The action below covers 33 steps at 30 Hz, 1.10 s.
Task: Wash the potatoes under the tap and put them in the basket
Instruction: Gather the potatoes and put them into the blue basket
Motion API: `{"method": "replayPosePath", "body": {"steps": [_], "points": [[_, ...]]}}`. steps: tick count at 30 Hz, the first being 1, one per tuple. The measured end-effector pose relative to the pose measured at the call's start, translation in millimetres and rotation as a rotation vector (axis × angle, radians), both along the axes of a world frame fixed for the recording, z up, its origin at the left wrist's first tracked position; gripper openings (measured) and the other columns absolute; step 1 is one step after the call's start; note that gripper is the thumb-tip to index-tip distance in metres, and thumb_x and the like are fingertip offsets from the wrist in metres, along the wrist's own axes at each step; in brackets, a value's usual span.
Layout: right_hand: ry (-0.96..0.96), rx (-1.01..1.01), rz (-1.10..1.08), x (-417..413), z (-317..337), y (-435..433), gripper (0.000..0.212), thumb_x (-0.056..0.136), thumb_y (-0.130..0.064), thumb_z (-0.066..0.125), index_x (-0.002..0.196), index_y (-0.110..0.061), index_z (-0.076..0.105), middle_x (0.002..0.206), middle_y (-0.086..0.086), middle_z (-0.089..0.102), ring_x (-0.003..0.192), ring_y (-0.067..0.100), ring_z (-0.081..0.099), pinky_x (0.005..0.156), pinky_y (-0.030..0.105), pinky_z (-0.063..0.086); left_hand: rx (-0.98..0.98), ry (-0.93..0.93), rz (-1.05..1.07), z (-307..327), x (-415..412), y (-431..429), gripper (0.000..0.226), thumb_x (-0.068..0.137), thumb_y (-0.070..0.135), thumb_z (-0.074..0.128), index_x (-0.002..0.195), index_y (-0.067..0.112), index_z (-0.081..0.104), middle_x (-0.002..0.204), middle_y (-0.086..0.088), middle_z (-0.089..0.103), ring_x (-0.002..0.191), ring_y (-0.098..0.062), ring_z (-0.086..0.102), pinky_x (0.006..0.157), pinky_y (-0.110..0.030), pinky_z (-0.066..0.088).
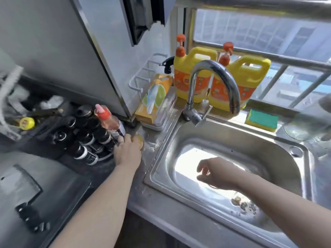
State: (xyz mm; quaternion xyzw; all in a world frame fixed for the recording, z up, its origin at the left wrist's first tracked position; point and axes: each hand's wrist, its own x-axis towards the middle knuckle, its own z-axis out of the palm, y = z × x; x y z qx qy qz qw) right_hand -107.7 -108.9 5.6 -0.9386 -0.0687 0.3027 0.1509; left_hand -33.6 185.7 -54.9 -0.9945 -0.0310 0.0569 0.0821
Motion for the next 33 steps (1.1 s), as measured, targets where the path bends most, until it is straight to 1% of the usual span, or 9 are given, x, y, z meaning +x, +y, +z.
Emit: {"method": "replayPosePath", "body": {"steps": [3,6,9,13,17,21,25,29,33], "points": [[0.011,0.010,-0.021,-2.5,0.2,-2.7,0.028,0.092,-0.049,0.064,0.116,-0.033,0.065,0.107,-0.016,0.069,0.095,0.009,0.058,0.092,0.031,0.051,0.029,-0.012,-0.043,-3.2,1.8,-2.5,0.056,0.085,0.039,0.070,0.134,0.022,0.049,0.129,-0.009,0.047,0.116,-0.032,0.052,0.089,-0.039,0.050],[0.011,0.025,-0.047,-6.5,0.9,-8.4,0.028,0.091,-0.049,0.064,0.114,-0.034,0.066,0.105,-0.017,0.069,0.096,0.010,0.059,0.091,0.031,0.051,-0.106,0.052,-0.020,2.8,-3.3,-6.5,0.059,0.082,0.033,0.074,0.133,0.017,0.049,0.127,-0.010,0.042,0.111,-0.034,0.055,0.089,-0.041,0.052],[0.005,0.056,-0.074,-12.3,8.9,-19.2,0.026,0.091,-0.048,0.064,0.113,-0.034,0.066,0.105,-0.017,0.070,0.096,0.009,0.062,0.090,0.032,0.053,-0.348,0.095,0.074,22.1,-22.1,-20.8,0.057,0.080,0.034,0.073,0.132,0.022,0.052,0.124,-0.004,0.038,0.107,-0.029,0.053,0.088,-0.039,0.050],[-0.055,0.125,-0.151,-32.5,34.6,-53.3,0.024,0.092,-0.045,0.066,0.113,-0.032,0.068,0.105,-0.016,0.071,0.088,0.006,0.063,0.086,0.031,0.054,-0.827,0.175,0.137,55.5,-60.9,-70.0,0.051,0.081,0.025,0.073,0.129,0.029,0.058,0.119,0.004,0.042,0.097,-0.016,0.054,0.083,-0.026,0.045],[-0.123,0.243,-0.371,-72.6,62.0,-108.3,0.022,0.091,-0.041,0.070,0.111,-0.030,0.070,0.099,-0.018,0.071,0.084,0.004,0.067,0.084,0.032,0.056,-1.088,0.277,-0.061,89.6,-95.4,-153.3,0.049,0.080,0.024,0.076,0.125,0.036,0.058,0.122,0.010,0.047,0.101,-0.003,0.057,0.090,-0.025,0.050],[-0.226,0.301,-0.586,-127.0,84.2,-161.2,0.019,0.092,-0.033,0.071,0.110,-0.026,0.072,0.098,-0.015,0.073,0.085,-0.006,0.064,0.077,0.009,0.048,-1.190,0.339,-0.304,116.3,-120.6,-241.0,0.051,0.078,0.027,0.078,0.125,0.037,0.060,0.119,0.015,0.050,0.103,0.002,0.056,0.089,-0.022,0.051],[-0.307,0.278,-0.820,-189.2,91.8,-206.9,0.013,0.092,-0.033,0.071,0.106,-0.033,0.070,0.094,-0.017,0.072,0.078,-0.011,0.061,0.069,0.006,0.044,-1.210,0.444,-0.564,126.2,-148.5,-316.3,0.053,0.074,0.033,0.075,0.124,0.040,0.059,0.120,0.016,0.049,0.106,0.002,0.056,0.093,-0.024,0.051],[-0.322,0.231,-1.009,-244.7,84.0,-246.8,0.015,0.090,-0.029,0.073,0.102,-0.037,0.069,0.094,-0.016,0.073,0.085,-0.004,0.066,0.081,0.018,0.052,-1.053,0.550,-0.889,126.0,-181.4,-383.0,0.055,0.077,0.031,0.074,0.129,0.033,0.057,0.121,0.012,0.044,0.103,0.003,0.052,0.090,-0.005,0.038],[-0.173,0.186,-1.076,-283.2,64.9,-269.7,0.026,0.087,-0.018,0.072,0.102,-0.038,0.064,0.094,-0.014,0.072,0.087,0.002,0.069,0.086,0.029,0.056,-0.772,0.660,-1.121,112.6,-214.0,-430.9,0.058,0.079,0.033,0.070,0.135,0.030,0.053,0.128,0.006,0.042,0.113,-0.015,0.054,0.099,-0.027,0.045]]}}
